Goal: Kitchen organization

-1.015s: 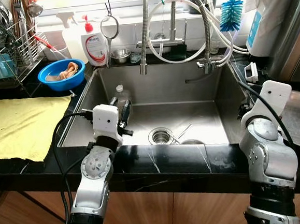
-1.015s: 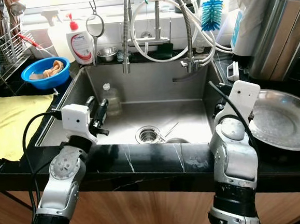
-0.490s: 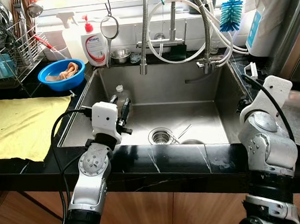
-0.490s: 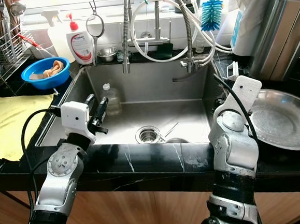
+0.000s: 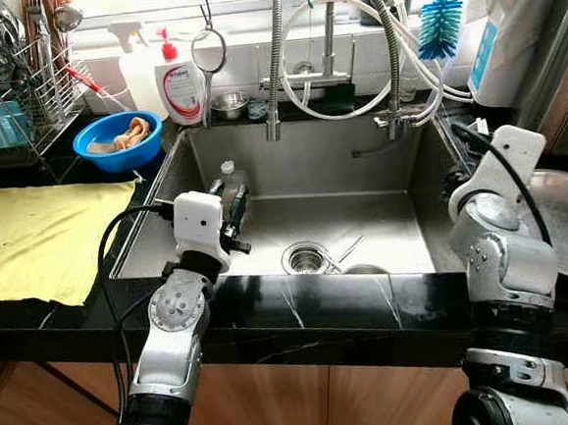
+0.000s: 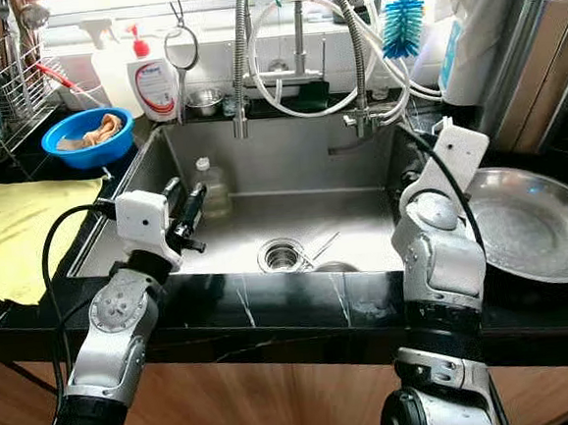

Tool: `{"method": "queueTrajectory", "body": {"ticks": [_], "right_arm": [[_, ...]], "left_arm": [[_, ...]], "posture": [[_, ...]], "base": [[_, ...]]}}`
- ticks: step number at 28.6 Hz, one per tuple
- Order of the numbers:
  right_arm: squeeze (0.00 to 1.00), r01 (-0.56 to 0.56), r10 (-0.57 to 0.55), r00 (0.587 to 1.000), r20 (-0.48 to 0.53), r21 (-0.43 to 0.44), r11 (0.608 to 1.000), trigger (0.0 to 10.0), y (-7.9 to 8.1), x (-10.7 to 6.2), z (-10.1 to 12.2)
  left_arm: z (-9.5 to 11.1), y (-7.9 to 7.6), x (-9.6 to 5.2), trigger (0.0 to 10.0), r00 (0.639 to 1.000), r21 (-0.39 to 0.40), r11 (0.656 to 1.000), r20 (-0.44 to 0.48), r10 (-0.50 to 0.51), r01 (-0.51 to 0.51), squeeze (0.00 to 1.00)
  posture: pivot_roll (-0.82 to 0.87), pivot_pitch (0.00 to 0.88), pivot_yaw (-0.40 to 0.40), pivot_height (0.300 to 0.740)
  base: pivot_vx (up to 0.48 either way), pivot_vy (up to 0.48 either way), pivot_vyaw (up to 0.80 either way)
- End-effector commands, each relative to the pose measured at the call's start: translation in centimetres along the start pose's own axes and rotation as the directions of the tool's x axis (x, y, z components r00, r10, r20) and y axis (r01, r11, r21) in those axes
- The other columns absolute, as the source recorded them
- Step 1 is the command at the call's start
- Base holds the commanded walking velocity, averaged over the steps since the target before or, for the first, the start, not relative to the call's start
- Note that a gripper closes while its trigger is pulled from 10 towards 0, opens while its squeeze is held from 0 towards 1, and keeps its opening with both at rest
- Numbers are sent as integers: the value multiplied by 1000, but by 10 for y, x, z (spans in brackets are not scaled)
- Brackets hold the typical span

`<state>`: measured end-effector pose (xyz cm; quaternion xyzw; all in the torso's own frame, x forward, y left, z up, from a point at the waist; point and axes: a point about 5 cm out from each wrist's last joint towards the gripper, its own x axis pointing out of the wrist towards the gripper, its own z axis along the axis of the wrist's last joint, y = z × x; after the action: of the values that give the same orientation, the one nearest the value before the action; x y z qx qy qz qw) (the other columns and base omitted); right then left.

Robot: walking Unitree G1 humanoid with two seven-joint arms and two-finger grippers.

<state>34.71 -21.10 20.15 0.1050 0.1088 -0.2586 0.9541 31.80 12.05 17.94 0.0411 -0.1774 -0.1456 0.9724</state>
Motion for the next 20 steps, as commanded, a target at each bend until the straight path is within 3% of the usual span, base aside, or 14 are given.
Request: {"method": "queueTrajectory", "body": {"ticks": [1, 20], "right_arm": [[0, 16, -16, 1000, -3, 26, 1000, 10000, 2, 1, 2], [0, 34, -32, 999, -38, 55, 998, 10000, 0, 0, -5]], "left_arm": [[-1, 1, 2, 10000, 1000, 1, 1000, -15, -9, 9, 0], [-2, 0, 2, 10000, 1000, 2, 1000, -21, -22, 22, 0]], "posture": [[-107, 0, 41, 740], [-100, 0, 41, 740]], "base": [[0, 0, 0], [0, 0, 0]]}}
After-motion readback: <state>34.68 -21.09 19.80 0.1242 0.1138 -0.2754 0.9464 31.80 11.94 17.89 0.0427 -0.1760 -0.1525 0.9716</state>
